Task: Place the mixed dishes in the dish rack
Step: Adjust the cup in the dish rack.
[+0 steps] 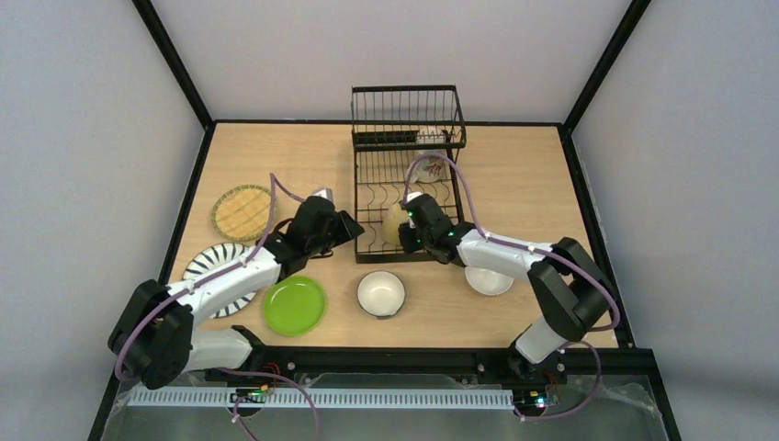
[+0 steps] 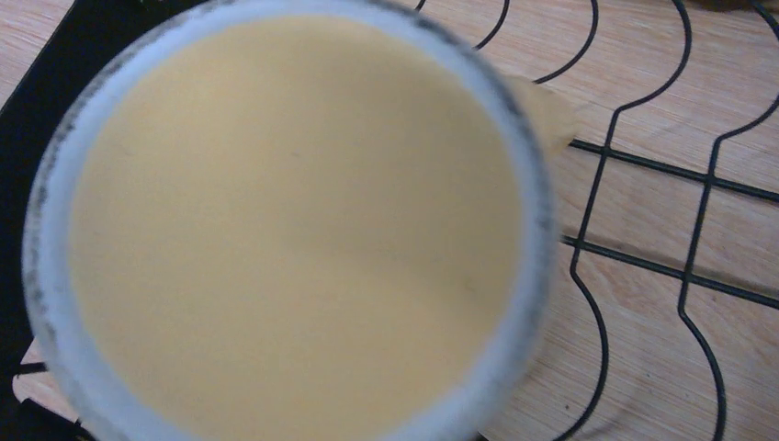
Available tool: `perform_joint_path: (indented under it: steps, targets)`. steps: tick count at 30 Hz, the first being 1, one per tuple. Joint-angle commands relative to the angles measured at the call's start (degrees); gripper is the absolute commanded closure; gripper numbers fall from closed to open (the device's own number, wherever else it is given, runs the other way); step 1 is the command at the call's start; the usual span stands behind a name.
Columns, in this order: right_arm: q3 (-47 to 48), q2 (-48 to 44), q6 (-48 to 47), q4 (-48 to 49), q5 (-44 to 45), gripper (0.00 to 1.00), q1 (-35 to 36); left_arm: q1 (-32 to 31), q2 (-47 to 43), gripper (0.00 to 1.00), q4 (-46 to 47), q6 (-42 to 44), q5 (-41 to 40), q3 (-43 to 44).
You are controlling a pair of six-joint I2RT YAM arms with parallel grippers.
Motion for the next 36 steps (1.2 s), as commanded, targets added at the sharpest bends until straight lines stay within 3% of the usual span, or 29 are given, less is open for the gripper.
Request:
perform_joint_path:
  steps: [1, 20, 36]
  targets:
    - [3.16, 2.67, -0.13, 3.69, 0.29, 0.27, 0.26, -0.44, 1.08, 0.01, 1.20, 1.57, -1.24, 0.03]
    - [11.88, 13.04, 0.66, 6.88, 2.03, 0.26, 0.28, -0.86, 4.01, 0.01, -1.57, 2.97, -1.55, -2.85]
    - [17.35, 18.78, -0.86, 10.27, 8.42, 0.26, 0.26, -1.52, 11.18, 0.01, -1.81, 3.30, -3.00, -1.38]
